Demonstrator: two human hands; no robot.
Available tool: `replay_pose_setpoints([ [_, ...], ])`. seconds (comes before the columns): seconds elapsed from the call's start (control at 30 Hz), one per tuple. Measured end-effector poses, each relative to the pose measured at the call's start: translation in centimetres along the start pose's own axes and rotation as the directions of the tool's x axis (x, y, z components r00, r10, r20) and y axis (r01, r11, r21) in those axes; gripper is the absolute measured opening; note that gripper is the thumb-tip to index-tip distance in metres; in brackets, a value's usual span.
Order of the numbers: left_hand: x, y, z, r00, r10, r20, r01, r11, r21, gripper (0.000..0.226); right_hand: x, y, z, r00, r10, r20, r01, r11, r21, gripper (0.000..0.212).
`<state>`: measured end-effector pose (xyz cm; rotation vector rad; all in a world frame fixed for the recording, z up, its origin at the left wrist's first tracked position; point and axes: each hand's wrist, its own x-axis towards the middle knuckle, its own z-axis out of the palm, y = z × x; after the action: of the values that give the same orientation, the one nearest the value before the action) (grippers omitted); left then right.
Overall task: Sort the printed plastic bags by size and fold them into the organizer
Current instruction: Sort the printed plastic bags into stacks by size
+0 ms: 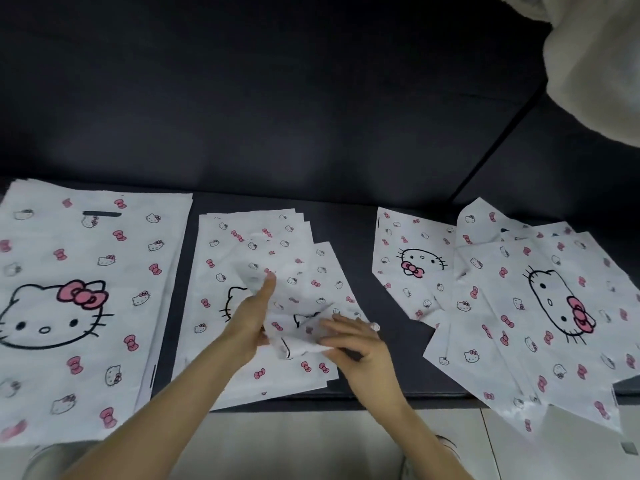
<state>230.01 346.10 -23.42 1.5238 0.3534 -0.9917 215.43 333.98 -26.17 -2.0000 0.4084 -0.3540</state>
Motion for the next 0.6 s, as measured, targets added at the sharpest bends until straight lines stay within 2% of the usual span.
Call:
replay_pose_setpoints([
  [0.03, 0.5, 0.1, -0.1, 0.997, 0.049, -0.065, -0.049, 0.999, 0.013, 0.03, -0.3, 0.1, -0.1, 0.999, 0.003, 0.047, -0.002, 1.0, -0.03, 0.05],
  [0.07, 0.9, 0.1, -0.3, 0.985, 0.107, -0.138, -0.102, 0.994, 0.044, 0.033, -0.4, 0.3, -0.3, 0.997, 0.015, 0.071, -0.01, 0.998, -0.068, 0.052],
  [0.13, 1.3, -0.2, -1.0, 0.944, 0.223, -0.243, -0.217, 0.975, 0.052, 0.036, -0.4, 0.6, -1.0, 0.99, 0.132, 0.041, -0.129, 0.99, -0.064, 0.06],
  [0.2, 1.0, -0.4, -1.5, 0.922, 0.329, -0.206, -0.335, 0.942, 0.002, 0.015, -0.1, -0.4, -1.3, 0.952, 0.306, -0.008, -0.306, 0.952, 0.033, 0.059],
  [0.23, 0.7, -0.5, -1.7, 0.914, 0.369, -0.169, -0.376, 0.927, -0.009, 0.008, 0.2, -1.0, -1.2, 0.932, 0.362, -0.014, -0.36, 0.93, 0.075, 0.047],
  [0.3, -0.8, -0.2, -1.9, 0.894, 0.443, -0.072, -0.441, 0.896, 0.042, 0.011, 1.0, -2.7, -0.4, 0.916, 0.401, -0.022, -0.398, 0.914, 0.073, 0.025],
  [0.37, -2.1, 0.5, -2.6, 0.836, 0.544, 0.071, -0.547, 0.814, 0.196, 0.024, 1.8, -3.7, 0.4, 0.935, 0.35, -0.051, -0.351, 0.936, -0.02, 0.035],
  [0.43, -3.2, 1.4, -3.6, 0.769, 0.595, 0.235, -0.636, 0.675, 0.373, 0.028, 2.6, -4.2, 0.6, 0.97, 0.232, -0.068, -0.239, 0.966, -0.101, 0.049],
  [0.5, -3.9, 2.4, -4.5, 0.743, 0.583, 0.329, -0.659, 0.553, 0.509, 0.027, 3.1, -3.9, 0.5, 0.988, 0.151, -0.014, -0.152, 0.98, -0.13, 0.041],
  [0.57, -4.4, 3.4, -5.3, 0.729, 0.583, 0.358, -0.672, 0.514, 0.533, 0.028, 3.2, -3.4, 0.3, 0.993, 0.111, 0.026, -0.104, 0.974, -0.203, 0.041],
  [0.6, -4.3, 3.8, -5.7, 0.73, 0.594, 0.339, -0.678, 0.563, 0.473, 0.027, 3.2, -3.1, 0.4, 0.995, 0.104, 0.013, -0.097, 0.96, -0.262, 0.05],
])
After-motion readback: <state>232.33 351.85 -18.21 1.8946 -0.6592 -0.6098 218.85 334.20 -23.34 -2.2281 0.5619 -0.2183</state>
